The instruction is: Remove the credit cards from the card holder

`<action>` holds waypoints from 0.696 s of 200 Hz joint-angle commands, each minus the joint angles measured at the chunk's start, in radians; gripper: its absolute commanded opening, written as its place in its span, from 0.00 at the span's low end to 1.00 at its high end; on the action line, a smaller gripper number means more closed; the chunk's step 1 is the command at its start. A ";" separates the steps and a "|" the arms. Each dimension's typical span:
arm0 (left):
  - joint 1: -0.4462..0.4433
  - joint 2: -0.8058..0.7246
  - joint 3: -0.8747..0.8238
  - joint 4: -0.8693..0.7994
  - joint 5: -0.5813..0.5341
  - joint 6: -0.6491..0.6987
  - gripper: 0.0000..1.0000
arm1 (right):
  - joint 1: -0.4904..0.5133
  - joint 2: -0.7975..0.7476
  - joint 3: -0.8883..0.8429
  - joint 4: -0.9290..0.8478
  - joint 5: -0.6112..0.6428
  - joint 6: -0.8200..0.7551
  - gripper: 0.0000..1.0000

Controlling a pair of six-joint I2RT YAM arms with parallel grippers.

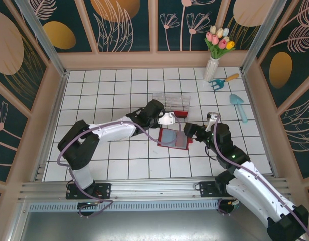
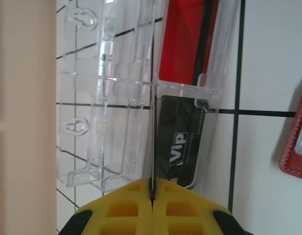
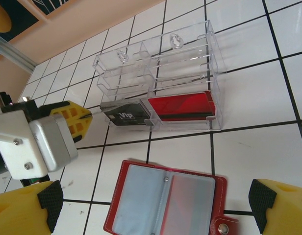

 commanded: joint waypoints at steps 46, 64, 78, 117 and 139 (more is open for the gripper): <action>0.004 0.044 -0.015 0.049 0.026 0.001 0.00 | -0.013 0.000 -0.020 0.013 0.015 0.000 0.99; 0.008 0.062 -0.005 0.057 0.017 0.001 0.00 | -0.014 0.002 -0.022 0.010 0.013 0.002 0.99; 0.019 0.082 0.017 0.038 0.021 -0.003 0.00 | -0.014 0.002 -0.024 0.011 0.011 0.005 0.99; 0.030 0.113 0.038 0.026 0.018 -0.006 0.00 | -0.014 0.002 -0.028 0.011 0.010 0.007 0.99; 0.035 0.123 0.040 0.028 0.013 -0.004 0.00 | -0.015 0.003 -0.029 0.014 0.010 0.007 0.99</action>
